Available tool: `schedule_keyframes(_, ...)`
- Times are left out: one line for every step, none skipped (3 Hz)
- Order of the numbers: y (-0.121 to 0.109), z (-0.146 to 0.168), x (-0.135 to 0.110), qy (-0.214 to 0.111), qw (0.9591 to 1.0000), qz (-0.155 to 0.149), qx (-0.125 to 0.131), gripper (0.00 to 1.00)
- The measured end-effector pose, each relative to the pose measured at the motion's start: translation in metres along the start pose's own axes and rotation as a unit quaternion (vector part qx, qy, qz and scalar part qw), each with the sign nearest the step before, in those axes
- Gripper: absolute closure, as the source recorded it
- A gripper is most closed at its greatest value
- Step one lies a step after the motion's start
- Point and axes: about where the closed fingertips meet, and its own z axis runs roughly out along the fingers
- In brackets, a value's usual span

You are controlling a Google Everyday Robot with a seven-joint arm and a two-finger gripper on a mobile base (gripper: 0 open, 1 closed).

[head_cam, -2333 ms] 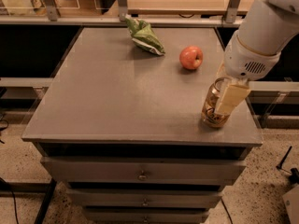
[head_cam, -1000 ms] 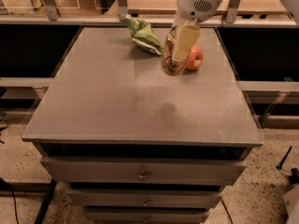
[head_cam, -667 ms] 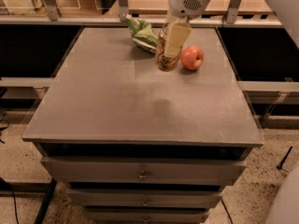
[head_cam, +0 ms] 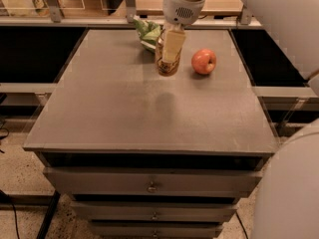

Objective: Move orange can near green jalapeno chip bag

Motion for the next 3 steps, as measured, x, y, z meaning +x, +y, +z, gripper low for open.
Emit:
schedule_keyframes(-0.012, 0.017, -0.010, 0.002, 1.0000, 0.002, 0.000, 1.00)
schedule_keyframes(-0.021, 0.031, -0.019, 0.000, 1.0000, 0.007, -0.004, 1.00)
schedule_keyframes(-0.030, 0.044, -0.024, 0.001, 0.9999, 0.012, -0.007, 1.00)
